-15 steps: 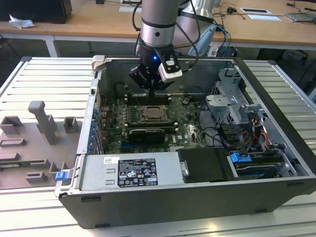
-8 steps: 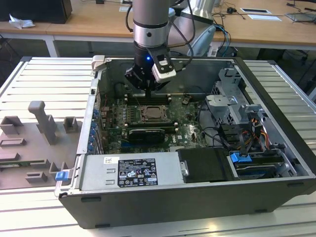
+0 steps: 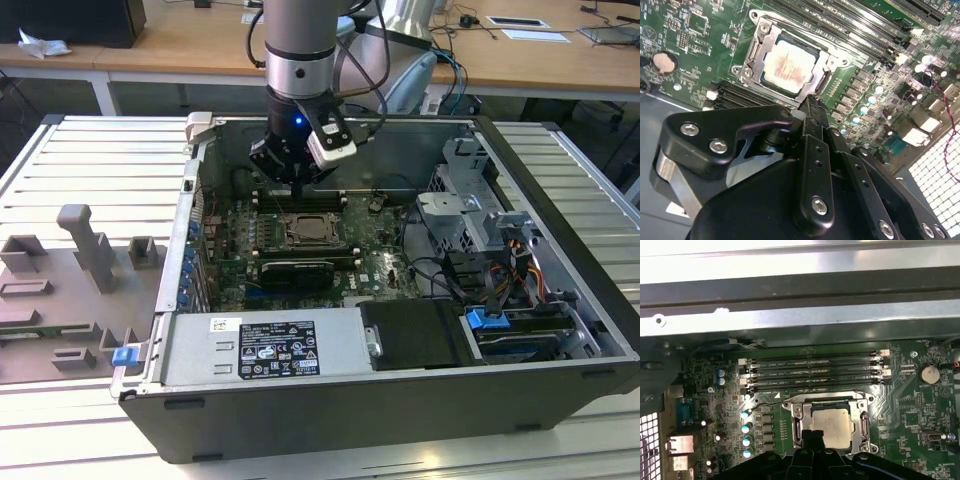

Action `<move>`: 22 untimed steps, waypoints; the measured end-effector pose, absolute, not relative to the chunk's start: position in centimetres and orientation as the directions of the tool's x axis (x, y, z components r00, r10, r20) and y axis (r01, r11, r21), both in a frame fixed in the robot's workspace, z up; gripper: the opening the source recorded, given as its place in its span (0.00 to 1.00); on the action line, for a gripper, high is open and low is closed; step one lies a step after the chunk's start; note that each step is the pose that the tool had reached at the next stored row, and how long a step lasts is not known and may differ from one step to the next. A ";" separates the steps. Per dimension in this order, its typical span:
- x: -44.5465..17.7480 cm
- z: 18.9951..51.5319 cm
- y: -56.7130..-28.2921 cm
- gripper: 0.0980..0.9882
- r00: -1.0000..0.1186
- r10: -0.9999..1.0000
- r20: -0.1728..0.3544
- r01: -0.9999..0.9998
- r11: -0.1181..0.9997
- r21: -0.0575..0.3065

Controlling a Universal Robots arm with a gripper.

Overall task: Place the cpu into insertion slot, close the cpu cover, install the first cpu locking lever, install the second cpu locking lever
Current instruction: 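Install the first cpu locking lever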

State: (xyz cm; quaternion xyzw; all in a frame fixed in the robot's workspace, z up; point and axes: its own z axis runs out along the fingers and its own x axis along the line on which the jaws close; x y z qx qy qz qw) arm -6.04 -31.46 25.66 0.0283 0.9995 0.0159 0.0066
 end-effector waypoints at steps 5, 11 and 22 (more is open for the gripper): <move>-6.4 25.7 -31.5 0.01 -0.999 0.030 -0.012 0.030 0.999 0.033; -7.9 25.6 -31.5 0.01 -1.000 0.021 -0.013 0.021 0.999 0.042; -11.3 25.5 -30.8 0.01 -1.000 0.013 -0.014 0.012 0.999 0.050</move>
